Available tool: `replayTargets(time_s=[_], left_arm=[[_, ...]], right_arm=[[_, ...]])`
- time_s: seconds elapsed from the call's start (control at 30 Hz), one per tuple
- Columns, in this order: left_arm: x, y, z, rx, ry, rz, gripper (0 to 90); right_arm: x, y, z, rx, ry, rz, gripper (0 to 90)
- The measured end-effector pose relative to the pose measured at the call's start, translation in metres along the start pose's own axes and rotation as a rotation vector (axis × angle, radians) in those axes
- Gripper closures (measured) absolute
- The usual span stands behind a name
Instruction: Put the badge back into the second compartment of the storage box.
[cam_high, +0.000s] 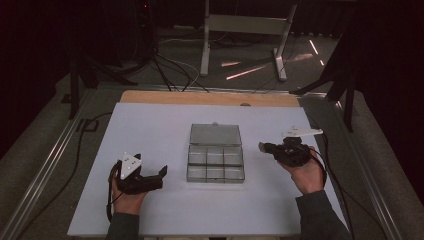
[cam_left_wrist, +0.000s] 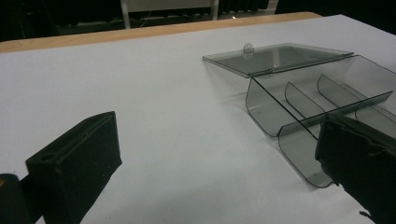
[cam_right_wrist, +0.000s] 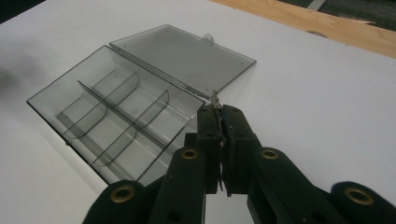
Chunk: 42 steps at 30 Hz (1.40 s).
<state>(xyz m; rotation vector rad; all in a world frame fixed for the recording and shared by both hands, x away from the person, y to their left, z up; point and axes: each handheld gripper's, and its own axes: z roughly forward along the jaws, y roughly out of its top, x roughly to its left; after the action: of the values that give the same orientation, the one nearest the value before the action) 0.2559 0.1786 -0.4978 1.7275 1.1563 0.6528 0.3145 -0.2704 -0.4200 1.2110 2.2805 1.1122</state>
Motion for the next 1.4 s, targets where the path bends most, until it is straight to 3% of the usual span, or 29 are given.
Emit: replayTargets(time_s=[1.4], left_arm=[[0.0, 0.0, 0.0, 0.003, -0.003, 0.002, 0.8]], right_arm=[[0.021, 0.015, 0.035, -0.009, 0.042, 0.011, 87.4]])
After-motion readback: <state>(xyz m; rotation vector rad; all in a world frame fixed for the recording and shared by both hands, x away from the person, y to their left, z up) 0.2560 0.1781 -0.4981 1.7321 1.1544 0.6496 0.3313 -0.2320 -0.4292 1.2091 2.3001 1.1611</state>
